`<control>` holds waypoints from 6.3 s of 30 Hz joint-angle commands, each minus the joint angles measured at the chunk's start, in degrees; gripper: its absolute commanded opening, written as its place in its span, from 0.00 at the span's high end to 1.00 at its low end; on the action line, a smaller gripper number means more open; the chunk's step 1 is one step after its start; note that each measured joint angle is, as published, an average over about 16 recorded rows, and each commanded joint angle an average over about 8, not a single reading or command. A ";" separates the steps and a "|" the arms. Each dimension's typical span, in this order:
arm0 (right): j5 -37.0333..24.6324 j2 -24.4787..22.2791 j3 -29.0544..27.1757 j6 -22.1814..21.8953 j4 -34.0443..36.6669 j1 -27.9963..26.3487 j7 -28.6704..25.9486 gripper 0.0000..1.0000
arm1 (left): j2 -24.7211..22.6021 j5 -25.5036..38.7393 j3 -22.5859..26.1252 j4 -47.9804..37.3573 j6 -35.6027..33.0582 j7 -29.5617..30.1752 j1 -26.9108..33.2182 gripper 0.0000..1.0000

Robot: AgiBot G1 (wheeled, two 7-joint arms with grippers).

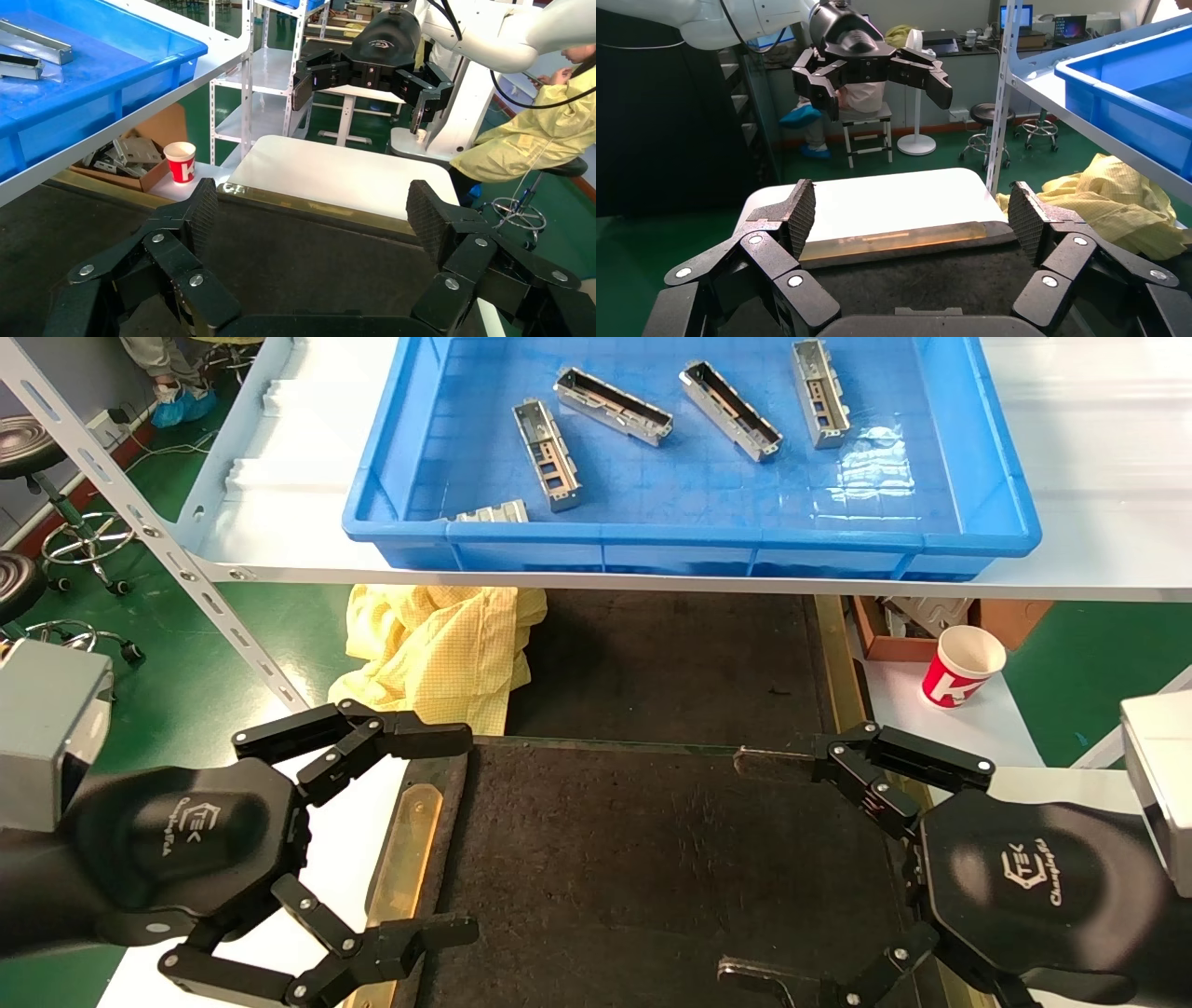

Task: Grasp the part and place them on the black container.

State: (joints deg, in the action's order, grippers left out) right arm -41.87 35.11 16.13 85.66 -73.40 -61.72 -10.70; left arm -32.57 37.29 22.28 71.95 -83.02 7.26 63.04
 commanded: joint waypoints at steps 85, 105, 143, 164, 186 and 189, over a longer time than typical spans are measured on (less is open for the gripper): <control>0.00 0.00 0.00 0.00 0.00 0.00 0.00 0.00 | 0.00 0.00 0.00 0.00 0.00 0.00 0.00 1.00; -0.07 0.02 -0.15 -0.34 0.13 -0.59 -0.14 0.00 | 0.00 0.00 0.00 0.00 0.00 0.00 0.00 0.71; -30.81 26.97 14.60 -13.31 58.72 -52.47 8.80 0.00 | 0.00 0.00 0.01 -0.01 0.00 -0.01 0.01 0.00; -36.66 36.67 18.08 -26.12 71.01 -56.80 14.14 0.00 | 0.00 -0.01 0.02 -0.01 0.00 -0.01 0.01 0.00; -34.91 39.46 16.85 -33.95 73.48 -54.65 14.05 1.00 | 0.00 -0.01 0.02 -0.01 0.00 -0.01 0.01 0.00; -34.82 39.56 16.78 -34.36 73.53 -54.40 13.98 1.00 | 0.01 -0.01 0.02 -0.01 0.00 -0.01 0.01 0.00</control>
State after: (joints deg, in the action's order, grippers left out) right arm -76.75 74.61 32.96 51.44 0.11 -116.10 3.31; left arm -32.56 37.28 22.31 71.94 -83.02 7.25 63.04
